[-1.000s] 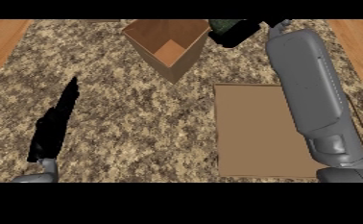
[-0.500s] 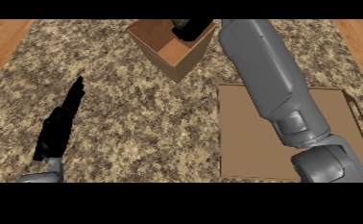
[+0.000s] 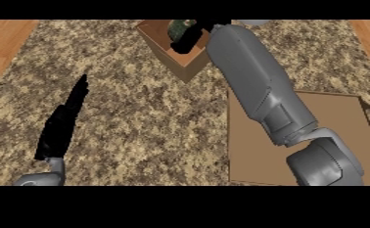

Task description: Pick the squash from the tray and place it in the cardboard box

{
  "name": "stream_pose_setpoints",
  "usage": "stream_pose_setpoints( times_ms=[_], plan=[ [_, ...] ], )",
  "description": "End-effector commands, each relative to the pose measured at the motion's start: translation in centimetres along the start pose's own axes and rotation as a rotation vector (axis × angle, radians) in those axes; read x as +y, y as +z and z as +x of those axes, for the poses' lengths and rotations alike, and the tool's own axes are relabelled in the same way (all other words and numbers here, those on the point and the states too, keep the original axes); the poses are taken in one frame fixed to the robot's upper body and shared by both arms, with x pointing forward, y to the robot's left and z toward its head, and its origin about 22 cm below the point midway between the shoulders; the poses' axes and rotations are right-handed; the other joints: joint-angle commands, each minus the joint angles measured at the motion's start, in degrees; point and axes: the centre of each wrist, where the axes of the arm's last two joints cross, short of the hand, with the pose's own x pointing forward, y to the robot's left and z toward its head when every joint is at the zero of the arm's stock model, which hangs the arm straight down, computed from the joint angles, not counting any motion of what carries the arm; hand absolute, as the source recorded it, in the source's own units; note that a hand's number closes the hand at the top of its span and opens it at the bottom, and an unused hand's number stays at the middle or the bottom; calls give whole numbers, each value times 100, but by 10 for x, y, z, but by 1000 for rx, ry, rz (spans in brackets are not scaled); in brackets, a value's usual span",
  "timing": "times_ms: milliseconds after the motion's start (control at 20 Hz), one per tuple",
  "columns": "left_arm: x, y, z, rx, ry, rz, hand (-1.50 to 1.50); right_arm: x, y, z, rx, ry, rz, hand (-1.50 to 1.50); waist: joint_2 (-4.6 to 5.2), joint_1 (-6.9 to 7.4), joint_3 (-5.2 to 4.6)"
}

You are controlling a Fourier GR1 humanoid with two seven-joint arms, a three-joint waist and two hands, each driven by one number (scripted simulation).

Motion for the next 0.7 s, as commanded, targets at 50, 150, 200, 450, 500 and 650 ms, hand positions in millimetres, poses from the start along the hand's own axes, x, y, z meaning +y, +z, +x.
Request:
stream_pose_setpoints(
  times_ms=[50, 150, 200, 450, 500, 650],
  plan=[
    [-5, 0, 3, -14, 2, -44, 0, 25, 4, -25, 91, -46, 21, -150, 52, 172, 1],
    [-6, -4, 14, -12, 12, -27, 0, 19, 1, -15, 64, -43, 0, -150, 23, 138, 4],
    [-6, -11, 18, -27, 13, -38, 0, 25, 4, -24, 66, -71, -17, -150, 76, 189, 4],
    [-3, 0, -4, -26, 1, -37, 0, 21, 4, -28, 52, -258, -120, -150, 83, 174, 4],
    [-6, -6, 4, -23, 0, -35, 0, 18, 3, -26, 41, -301, -168, -150, 74, 199, 7],
    [2, -3, -7, 4, 10, -26, 0, 1, 0, -20, 41, -427, -291, -150, 78, 90, 7]
  ],
)
